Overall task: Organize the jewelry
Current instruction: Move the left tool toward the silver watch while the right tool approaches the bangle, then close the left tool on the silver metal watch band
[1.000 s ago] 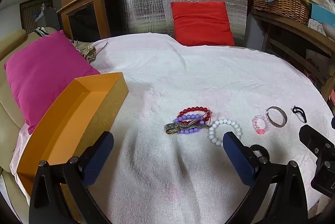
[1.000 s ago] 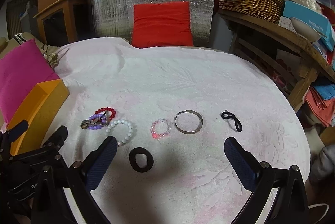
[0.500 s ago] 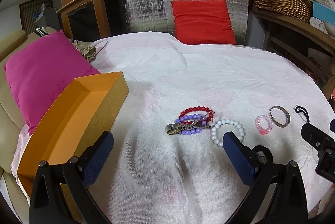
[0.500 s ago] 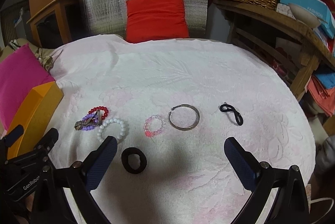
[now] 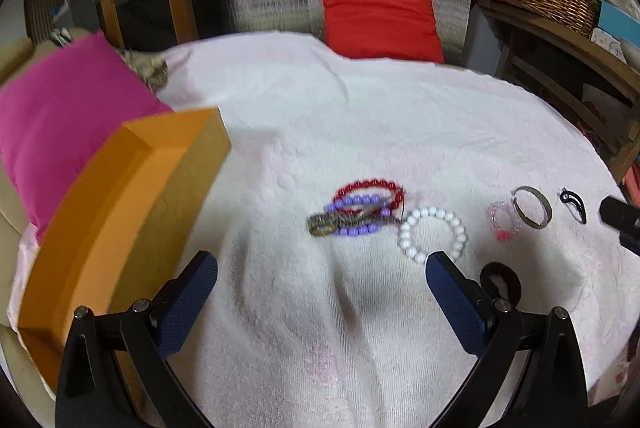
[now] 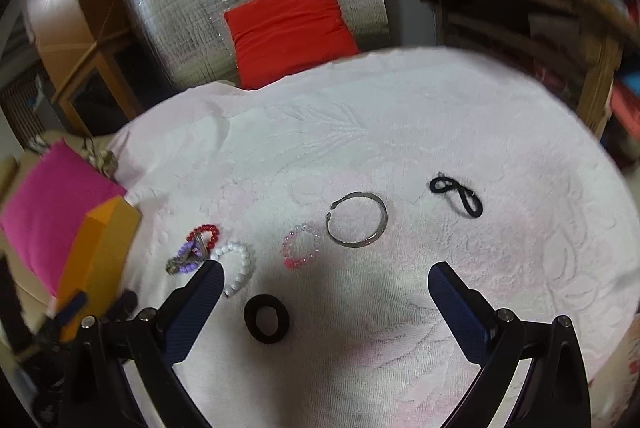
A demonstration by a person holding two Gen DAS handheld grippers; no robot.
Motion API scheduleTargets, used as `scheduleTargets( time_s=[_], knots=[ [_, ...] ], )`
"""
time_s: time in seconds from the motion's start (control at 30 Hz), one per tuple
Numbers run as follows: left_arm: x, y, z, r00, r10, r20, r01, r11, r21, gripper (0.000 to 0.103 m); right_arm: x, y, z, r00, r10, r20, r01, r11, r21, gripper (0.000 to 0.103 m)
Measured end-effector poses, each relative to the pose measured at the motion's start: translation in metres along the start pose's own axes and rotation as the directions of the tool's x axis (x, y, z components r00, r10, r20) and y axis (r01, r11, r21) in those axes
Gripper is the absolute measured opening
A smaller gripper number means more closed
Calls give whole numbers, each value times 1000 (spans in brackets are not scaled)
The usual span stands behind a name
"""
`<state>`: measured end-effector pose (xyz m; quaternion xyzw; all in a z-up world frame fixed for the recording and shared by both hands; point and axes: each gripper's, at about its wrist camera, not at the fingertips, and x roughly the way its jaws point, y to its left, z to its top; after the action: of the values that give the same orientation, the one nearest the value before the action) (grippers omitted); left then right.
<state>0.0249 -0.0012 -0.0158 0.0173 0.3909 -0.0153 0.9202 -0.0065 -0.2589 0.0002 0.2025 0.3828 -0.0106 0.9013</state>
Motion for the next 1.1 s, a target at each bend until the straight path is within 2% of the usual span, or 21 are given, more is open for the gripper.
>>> scheduleTargets(
  time_s=[0.1,0.2,0.33,0.47,0.6,0.83,0.9,0.97,1.07,1.1],
  knots=[
    [4,5,-1,999,-38,-24,38,999,-13,103,6,-26,11,997,61,-48,-56,994,94,103],
    [9,6,0,994,-93,-55,93,996,-7,103,14,-44,20,994,82,-78,-70,986,150,103],
    [16,15,3,992,-90,-88,90,996,-7,103,27,-57,23,980,147,-131,-118,970,212,103],
    [17,38,9,995,-63,-80,60,997,-39,103,34,-51,18,965,200,-170,-162,963,215,103],
    [16,57,12,997,-49,-63,45,997,-59,103,40,-43,14,957,223,-188,-182,960,213,97],
    [29,46,16,991,-107,-75,109,994,19,102,58,-17,2,931,256,-260,-212,959,186,81],
    [34,41,19,990,-122,-73,125,991,47,98,61,-11,-1,929,252,-271,-212,962,169,79],
    [42,36,23,987,-139,-75,145,986,80,85,64,-8,-4,926,251,-282,-211,964,163,75],
    [56,36,29,979,-182,-92,189,978,82,71,67,-7,-8,923,245,-297,-206,966,156,71],
    [61,37,31,975,-197,-100,205,976,79,70,67,-6,-8,922,244,-300,-205,966,155,71]
  ],
)
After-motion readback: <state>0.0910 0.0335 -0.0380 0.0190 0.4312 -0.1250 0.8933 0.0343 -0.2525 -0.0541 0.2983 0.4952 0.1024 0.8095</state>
